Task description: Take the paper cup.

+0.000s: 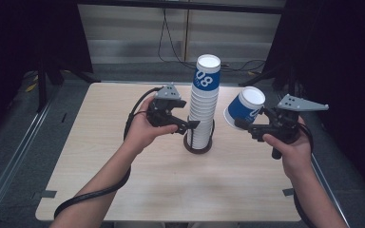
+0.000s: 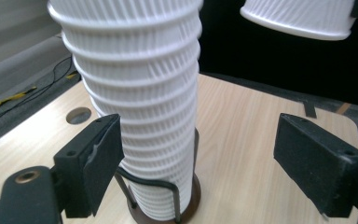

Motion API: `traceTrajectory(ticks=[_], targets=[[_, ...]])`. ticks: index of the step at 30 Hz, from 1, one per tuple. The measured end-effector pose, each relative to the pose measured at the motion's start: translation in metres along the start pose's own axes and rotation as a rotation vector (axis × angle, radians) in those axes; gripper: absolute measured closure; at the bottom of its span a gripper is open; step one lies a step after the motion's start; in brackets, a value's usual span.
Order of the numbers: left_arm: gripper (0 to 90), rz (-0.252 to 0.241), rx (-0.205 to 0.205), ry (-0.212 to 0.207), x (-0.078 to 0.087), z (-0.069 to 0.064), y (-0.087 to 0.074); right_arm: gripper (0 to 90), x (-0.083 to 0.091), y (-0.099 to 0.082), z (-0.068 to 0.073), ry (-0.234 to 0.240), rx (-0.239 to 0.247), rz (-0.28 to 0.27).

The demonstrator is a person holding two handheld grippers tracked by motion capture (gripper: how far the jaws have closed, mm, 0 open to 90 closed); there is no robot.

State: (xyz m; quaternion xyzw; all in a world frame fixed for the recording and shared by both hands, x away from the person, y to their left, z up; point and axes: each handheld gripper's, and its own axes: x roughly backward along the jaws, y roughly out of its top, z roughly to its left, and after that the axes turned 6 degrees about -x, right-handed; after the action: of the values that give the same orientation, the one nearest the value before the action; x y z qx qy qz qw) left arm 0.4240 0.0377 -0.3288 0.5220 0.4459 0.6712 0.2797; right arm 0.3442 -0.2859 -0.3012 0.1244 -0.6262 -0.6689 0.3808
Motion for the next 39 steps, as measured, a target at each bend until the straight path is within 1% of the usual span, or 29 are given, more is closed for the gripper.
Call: traceTrajectory(ticks=[1, 3, 5, 7, 11, 12, 16, 19, 21, 23, 26, 27, 30, 32, 36, 37, 39], targets=[[15.5, 0.0, 0.002, 0.002, 0.0, -0.002, -0.003, 21.5, -0.001, -0.003, 0.0, 0.001, 0.004, 0.007], [15.6, 0.032, -0.02, 0.003, 0.0, -0.005, -0.01, 21.4, -0.004, -0.009, 0.001, 0.003, 0.014, 0.023], [15.6, 0.049, -0.022, -0.008, 0.0, -0.007, -0.018, 21.5, -0.006, -0.014, 0.002, 0.004, 0.015, 0.038], [15.6, 0.052, -0.017, -0.018, -0.001, -0.008, -0.026, 21.5, -0.008, -0.018, 0.003, 0.008, 0.017, 0.043], [15.6, 0.058, 0.005, -0.02, 0.0, -0.007, -0.041, 21.5, -0.012, -0.024, 0.004, 0.014, 0.018, 0.054], [15.6, 0.053, 0.016, -0.018, 0.0, -0.007, -0.045, 21.5, -0.012, -0.025, 0.004, 0.014, 0.02, 0.058], [15.6, 0.063, 0.022, -0.008, 0.002, -0.006, -0.056, 21.5, -0.016, -0.031, 0.005, 0.017, 0.034, 0.074], [15.6, 0.081, 0.018, 0.0, 0.005, -0.008, -0.062, 21.5, -0.019, -0.036, 0.007, 0.018, 0.042, 0.09], [15.6, 0.079, 0.018, 0.001, 0.006, -0.011, -0.066, 21.6, -0.022, -0.039, 0.008, 0.022, 0.048, 0.1], [15.6, 0.08, 0.013, -0.007, 0.007, -0.014, -0.069, 21.7, -0.024, -0.042, 0.009, 0.02, 0.061, 0.118], [15.6, 0.08, 0.015, -0.015, 0.007, -0.018, -0.074, 21.7, -0.029, -0.048, 0.011, 0.03, 0.068, 0.137], [15.6, 0.083, 0.019, -0.011, 0.006, -0.02, -0.076, 21.7, -0.029, -0.049, 0.012, 0.029, 0.07, 0.143], [15.6, 0.089, 0.035, -0.02, 0.004, -0.025, -0.084, 21.7, -0.033, -0.054, 0.014, 0.04, 0.08, 0.163], [15.6, 0.097, 0.035, -0.028, 0.003, -0.028, -0.087, 21.7, -0.035, -0.056, 0.015, 0.046, 0.082, 0.172], [15.6, 0.086, 0.043, -0.043, 0.003, -0.032, -0.091, 21.8, -0.038, -0.058, 0.017, 0.055, 0.093, 0.188], [15.6, 0.084, 0.039, -0.037, 0.003, -0.033, -0.092, 21.9, -0.038, -0.059, 0.017, 0.056, 0.092, 0.193], [15.6, 0.075, 0.04, -0.043, 0.004, -0.034, -0.093, 21.9, -0.039, -0.06, 0.018, 0.059, 0.096, 0.2]])
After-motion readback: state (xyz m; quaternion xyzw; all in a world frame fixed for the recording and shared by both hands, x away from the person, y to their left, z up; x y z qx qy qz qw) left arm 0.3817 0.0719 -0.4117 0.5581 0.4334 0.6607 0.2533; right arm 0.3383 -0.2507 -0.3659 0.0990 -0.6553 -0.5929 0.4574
